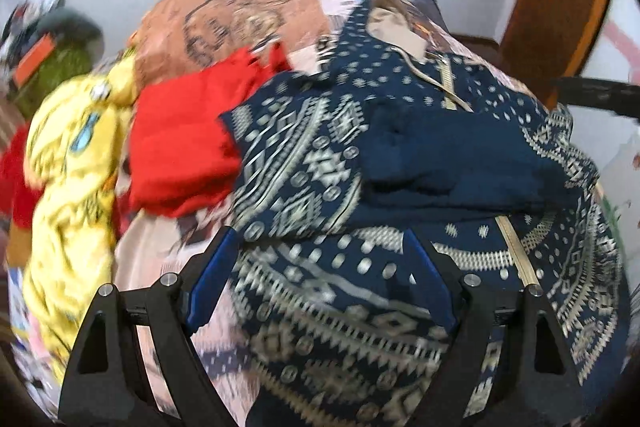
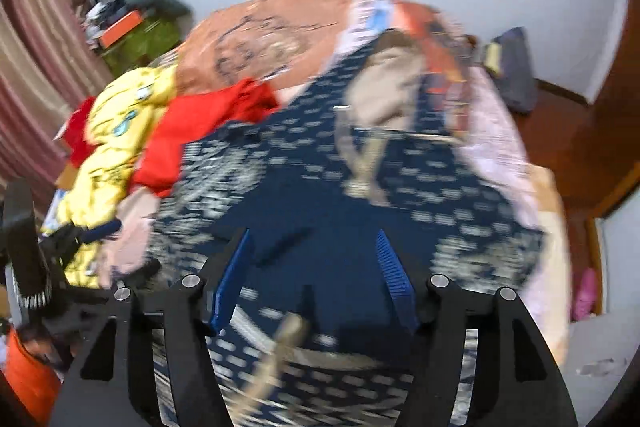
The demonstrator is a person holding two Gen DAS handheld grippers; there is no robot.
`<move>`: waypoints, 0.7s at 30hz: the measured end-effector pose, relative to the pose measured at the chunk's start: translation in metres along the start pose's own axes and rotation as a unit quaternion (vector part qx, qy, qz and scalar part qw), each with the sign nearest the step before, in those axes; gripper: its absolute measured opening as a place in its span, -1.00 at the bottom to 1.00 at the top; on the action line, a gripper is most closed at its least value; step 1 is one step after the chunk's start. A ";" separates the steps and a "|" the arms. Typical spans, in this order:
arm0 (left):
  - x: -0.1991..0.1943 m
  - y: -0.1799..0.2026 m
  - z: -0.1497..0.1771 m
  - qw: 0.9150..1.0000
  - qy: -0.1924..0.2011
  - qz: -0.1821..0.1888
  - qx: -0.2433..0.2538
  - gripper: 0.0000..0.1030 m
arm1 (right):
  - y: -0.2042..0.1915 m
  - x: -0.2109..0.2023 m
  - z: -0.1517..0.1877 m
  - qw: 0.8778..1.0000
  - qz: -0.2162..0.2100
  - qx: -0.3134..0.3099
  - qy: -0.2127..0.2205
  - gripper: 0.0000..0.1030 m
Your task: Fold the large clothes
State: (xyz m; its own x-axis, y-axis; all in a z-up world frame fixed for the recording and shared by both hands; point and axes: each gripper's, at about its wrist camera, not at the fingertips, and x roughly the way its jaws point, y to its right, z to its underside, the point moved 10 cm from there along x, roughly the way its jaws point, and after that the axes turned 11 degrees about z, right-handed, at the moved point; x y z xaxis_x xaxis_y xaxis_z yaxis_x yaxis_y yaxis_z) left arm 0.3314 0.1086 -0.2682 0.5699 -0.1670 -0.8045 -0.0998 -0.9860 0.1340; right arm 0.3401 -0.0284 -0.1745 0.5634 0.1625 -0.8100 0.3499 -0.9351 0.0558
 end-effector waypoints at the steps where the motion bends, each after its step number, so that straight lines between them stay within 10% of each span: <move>1: 0.006 0.004 -0.003 1.000 -0.004 -0.004 0.010 0.62 | 0.018 -0.001 0.004 1.000 0.013 0.009 0.000 0.17; 10: 0.082 0.022 -0.018 0.989 -0.057 -0.064 0.123 0.67 | 0.142 0.022 0.069 0.986 0.046 0.145 -0.064 0.17; 21: 0.097 -0.033 -0.039 0.991 -0.046 0.071 -0.105 0.66 | 0.172 0.040 0.100 0.972 0.038 0.215 -0.089 0.17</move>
State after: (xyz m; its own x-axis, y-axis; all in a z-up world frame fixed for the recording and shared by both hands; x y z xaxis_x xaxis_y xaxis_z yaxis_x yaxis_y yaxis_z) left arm 0.4213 0.1253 -0.3281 0.4847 -0.3128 -0.8168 0.0030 -0.9333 0.3592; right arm 0.3481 -0.2140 -0.2560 0.4234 0.0665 -0.9035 -0.0544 -0.9936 -0.0987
